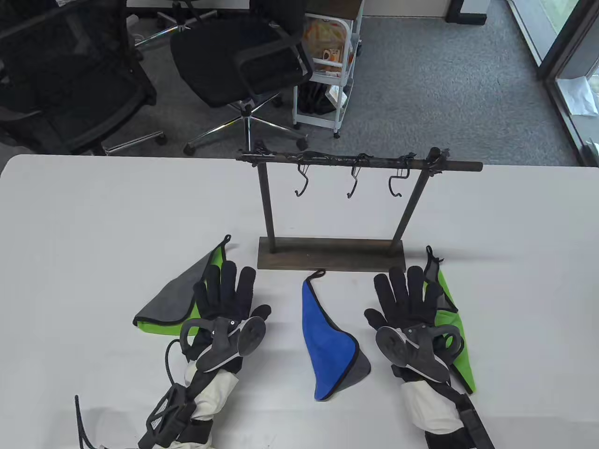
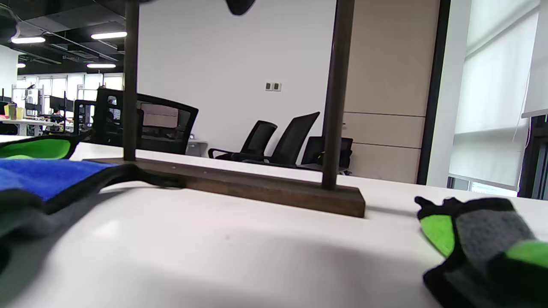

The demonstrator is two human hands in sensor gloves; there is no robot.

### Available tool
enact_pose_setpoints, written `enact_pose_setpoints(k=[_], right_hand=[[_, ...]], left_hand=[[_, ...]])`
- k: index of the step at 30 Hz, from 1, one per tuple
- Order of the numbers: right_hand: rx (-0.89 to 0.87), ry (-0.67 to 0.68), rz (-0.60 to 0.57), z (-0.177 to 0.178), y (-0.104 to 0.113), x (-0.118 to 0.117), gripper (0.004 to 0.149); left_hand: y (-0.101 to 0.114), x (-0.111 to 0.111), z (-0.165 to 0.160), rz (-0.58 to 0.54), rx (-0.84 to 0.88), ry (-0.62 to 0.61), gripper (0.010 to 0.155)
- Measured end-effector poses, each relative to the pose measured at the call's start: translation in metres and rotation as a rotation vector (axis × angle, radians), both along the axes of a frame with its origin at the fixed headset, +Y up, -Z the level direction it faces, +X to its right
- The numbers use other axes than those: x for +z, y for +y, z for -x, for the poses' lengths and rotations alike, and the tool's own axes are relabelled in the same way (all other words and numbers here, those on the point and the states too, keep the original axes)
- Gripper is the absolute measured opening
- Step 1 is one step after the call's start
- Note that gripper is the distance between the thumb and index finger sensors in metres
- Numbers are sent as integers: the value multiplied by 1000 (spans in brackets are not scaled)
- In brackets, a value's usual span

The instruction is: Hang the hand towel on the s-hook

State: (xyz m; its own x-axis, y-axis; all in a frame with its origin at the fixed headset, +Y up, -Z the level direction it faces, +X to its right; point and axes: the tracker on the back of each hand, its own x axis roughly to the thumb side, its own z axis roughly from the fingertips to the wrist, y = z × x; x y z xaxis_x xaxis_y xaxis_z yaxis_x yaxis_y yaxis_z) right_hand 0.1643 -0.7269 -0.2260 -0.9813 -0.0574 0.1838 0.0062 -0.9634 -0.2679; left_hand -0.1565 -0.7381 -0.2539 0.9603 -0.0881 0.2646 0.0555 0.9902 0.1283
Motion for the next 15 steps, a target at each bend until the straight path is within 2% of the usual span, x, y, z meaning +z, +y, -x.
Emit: enact_pose_setpoints(k=[15], right_hand=[[-17, -11, 22, -2, -2, -1, 69]], left_hand=[[0, -1, -2, 8, 0, -10, 83]])
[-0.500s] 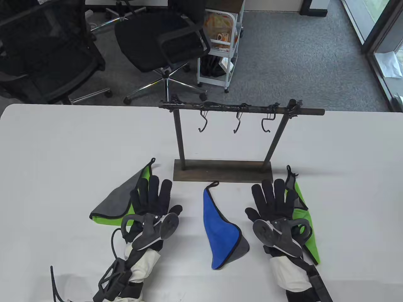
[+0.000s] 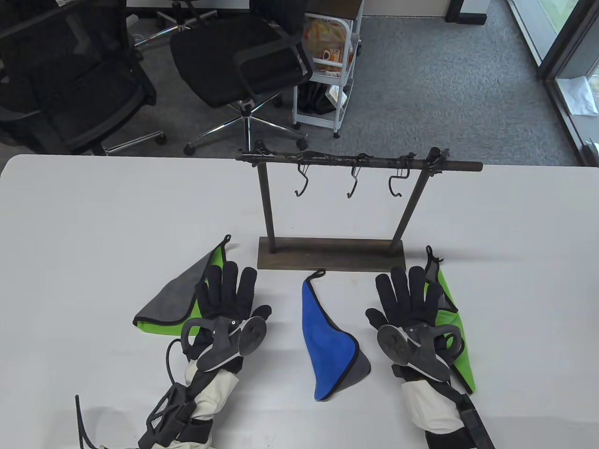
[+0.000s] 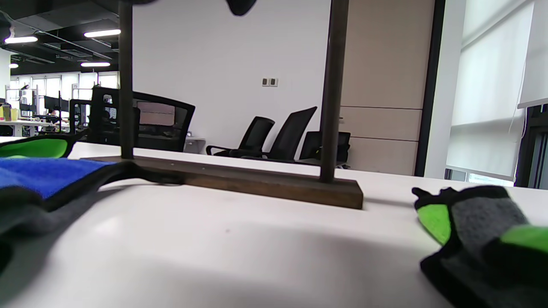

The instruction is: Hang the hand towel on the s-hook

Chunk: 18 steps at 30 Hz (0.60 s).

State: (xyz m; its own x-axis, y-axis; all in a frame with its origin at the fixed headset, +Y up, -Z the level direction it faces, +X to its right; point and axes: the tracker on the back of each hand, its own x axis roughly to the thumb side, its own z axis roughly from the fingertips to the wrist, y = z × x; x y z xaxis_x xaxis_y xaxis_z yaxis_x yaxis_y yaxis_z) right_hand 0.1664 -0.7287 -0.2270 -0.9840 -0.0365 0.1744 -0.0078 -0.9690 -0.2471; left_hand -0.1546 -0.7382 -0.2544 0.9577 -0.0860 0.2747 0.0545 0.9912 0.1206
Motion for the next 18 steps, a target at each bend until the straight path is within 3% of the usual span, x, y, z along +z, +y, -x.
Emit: enact_pose_setpoints(k=[18], right_hand=[[-16, 5, 25, 0, -1, -1, 69]], left_hand=[[0, 0, 1, 15, -10, 7, 82]])
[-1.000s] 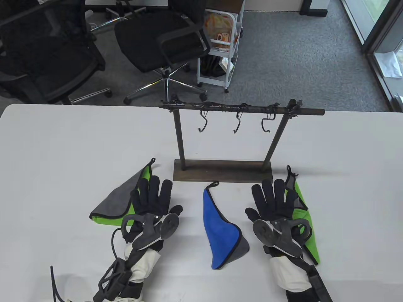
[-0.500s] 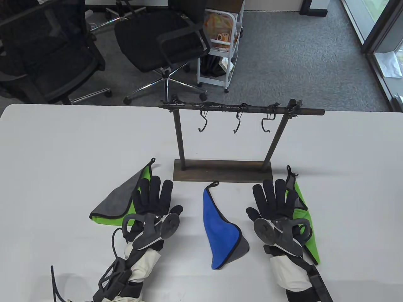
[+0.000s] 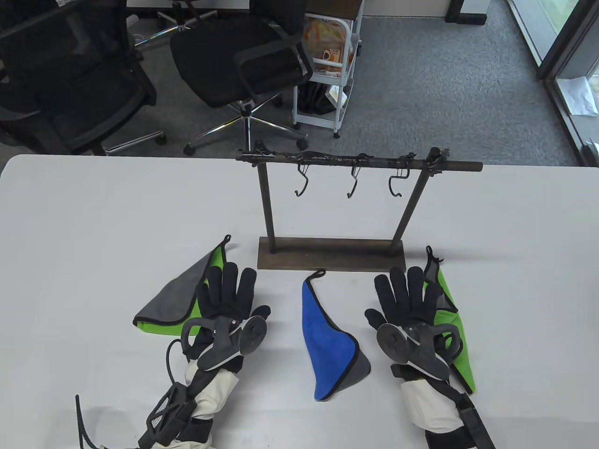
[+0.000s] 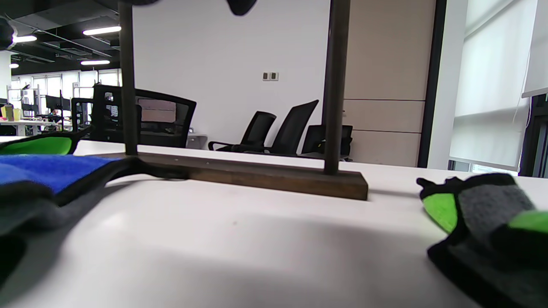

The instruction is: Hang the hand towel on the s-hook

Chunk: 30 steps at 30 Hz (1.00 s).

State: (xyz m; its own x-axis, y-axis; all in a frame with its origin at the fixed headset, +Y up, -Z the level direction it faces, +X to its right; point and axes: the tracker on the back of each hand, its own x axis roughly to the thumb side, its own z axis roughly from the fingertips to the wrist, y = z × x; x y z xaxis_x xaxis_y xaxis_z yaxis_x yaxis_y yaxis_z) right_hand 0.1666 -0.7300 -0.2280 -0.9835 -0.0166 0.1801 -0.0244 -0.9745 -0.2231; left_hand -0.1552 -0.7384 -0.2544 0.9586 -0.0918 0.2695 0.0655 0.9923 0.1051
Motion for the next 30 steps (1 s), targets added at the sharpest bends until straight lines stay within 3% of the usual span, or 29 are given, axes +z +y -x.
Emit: enact_pose_setpoints(k=[9, 12, 18, 30], right_hand=[[-21, -2, 12, 0, -1, -1, 69], [-27, -6, 17, 0, -1, -1, 69], [-45, 9, 18, 3, -1, -2, 69], [-80, 7, 28, -3, -2, -4, 69]], left_hand=[[25, -17, 5, 4, 123, 33, 82], [38, -29, 10, 0, 133, 66, 82], [53, -61, 27, 104, 218, 210, 82], [15, -117, 42, 372, 92, 484, 83]])
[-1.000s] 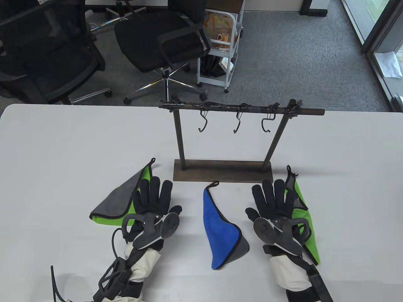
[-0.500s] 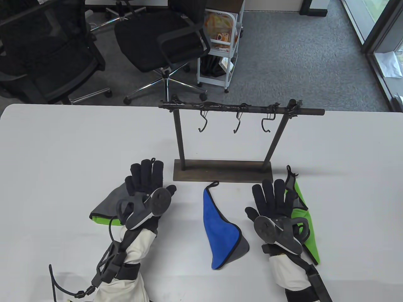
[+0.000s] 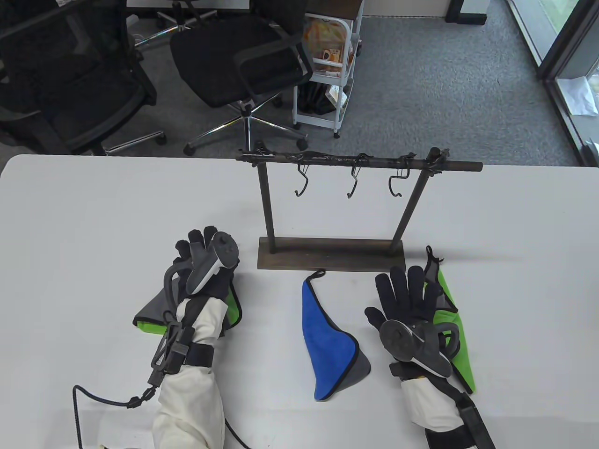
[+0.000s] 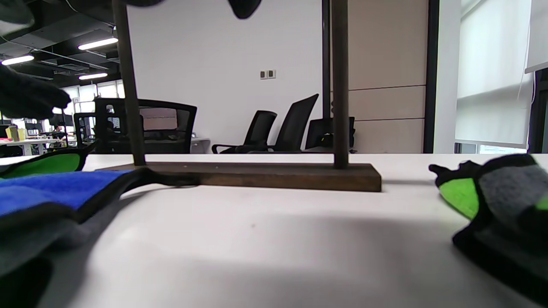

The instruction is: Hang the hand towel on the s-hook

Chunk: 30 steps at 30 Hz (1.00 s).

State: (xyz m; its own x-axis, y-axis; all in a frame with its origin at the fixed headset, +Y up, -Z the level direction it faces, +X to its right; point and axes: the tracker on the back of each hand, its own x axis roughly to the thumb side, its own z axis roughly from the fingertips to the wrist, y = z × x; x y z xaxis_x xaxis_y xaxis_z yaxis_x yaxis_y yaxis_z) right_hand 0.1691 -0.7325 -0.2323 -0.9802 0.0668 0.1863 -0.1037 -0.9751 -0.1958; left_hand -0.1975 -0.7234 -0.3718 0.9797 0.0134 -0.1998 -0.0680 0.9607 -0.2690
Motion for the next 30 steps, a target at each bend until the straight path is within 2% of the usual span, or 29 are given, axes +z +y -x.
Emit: enact_pose_setpoints(k=[6, 10, 16, 23, 26, 30], right_hand=[[-7, 10, -1, 1, -1, 0, 68], [-6, 13, 3, 1, -1, 0, 68], [-7, 19, 5, 2, -1, 0, 68], [-2, 30, 13, 4, -2, 1, 68], [-7, 30, 13, 3, -2, 1, 68], [-11, 32, 18, 3, -3, 0, 67]], left_hand=[[-29, -12, -6, 175, -144, 11, 88], [-48, -13, -3, 249, -126, 44, 89], [-47, -6, 0, 127, -124, 50, 74], [-48, 2, 3, -23, -84, 45, 43], [-44, 5, 8, -64, -27, 66, 39], [-35, 11, 16, -160, 151, 75, 39]])
